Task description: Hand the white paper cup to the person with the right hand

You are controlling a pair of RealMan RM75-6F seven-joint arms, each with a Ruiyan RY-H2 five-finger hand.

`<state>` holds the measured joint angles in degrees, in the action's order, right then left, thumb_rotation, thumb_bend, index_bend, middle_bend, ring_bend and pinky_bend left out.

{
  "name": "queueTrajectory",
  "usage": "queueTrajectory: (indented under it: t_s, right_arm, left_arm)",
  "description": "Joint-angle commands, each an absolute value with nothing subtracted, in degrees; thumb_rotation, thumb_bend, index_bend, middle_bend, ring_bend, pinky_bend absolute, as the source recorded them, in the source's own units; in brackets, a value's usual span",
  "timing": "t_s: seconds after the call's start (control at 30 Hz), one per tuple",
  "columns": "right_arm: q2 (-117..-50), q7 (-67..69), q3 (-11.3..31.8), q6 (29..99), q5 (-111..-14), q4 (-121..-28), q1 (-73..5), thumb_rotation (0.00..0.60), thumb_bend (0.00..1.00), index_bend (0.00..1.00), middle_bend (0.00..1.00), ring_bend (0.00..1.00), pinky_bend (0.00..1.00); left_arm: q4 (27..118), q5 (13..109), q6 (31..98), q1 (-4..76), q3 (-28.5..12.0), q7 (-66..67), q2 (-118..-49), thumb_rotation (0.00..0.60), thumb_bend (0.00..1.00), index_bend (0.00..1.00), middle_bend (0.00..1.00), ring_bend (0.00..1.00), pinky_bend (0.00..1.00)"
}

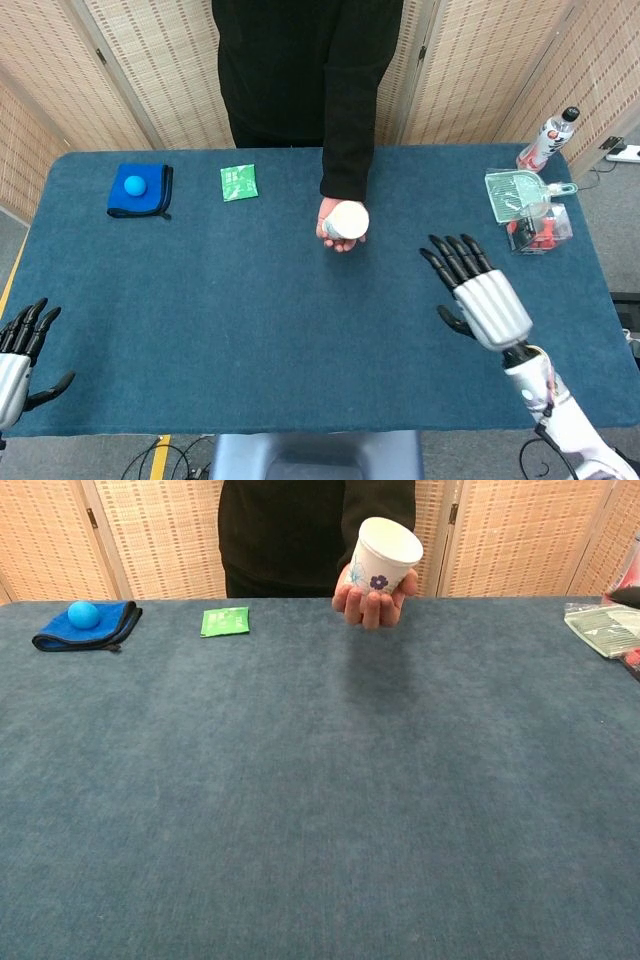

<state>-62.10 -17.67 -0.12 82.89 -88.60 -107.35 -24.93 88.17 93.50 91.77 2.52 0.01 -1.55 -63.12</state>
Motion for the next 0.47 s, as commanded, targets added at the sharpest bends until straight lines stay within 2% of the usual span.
queueTrajectory:
  t_s: [0.03,0.13,0.47]
  right_arm:
    - [-71.5,-11.55,-7.49,98.54,-96.39,-90.18,-9.69,0.6,0.24,0.0,0.0,0.0,0.0]
    - [-73.27,-8.63,-6.82,100.89,-96.29,-86.98,-7.36,0.6,0.24,0.0,0.0,0.0,0.0]
    - [-71.58,-7.27,-5.71,98.03,-96.81,-87.7,-6.65,0.6,0.24,0.0,0.0,0.0,0.0]
  left_arm:
    - [88.12,93.66,91.8,2.5,0.11,-1.34,-63.27,0.6,0.27,0.07,0.0,0.0,0.17]
    - [88.09,93.92,91.63,2.61,0.2,-0.68,-63.63,0.6,0.27,0.07,0.0,0.0,0.17]
    - [88.01,93.59,90.34,2.98,0.4,1.5,-64.3,0.6,0.27,0.07,0.0,0.0,0.17]
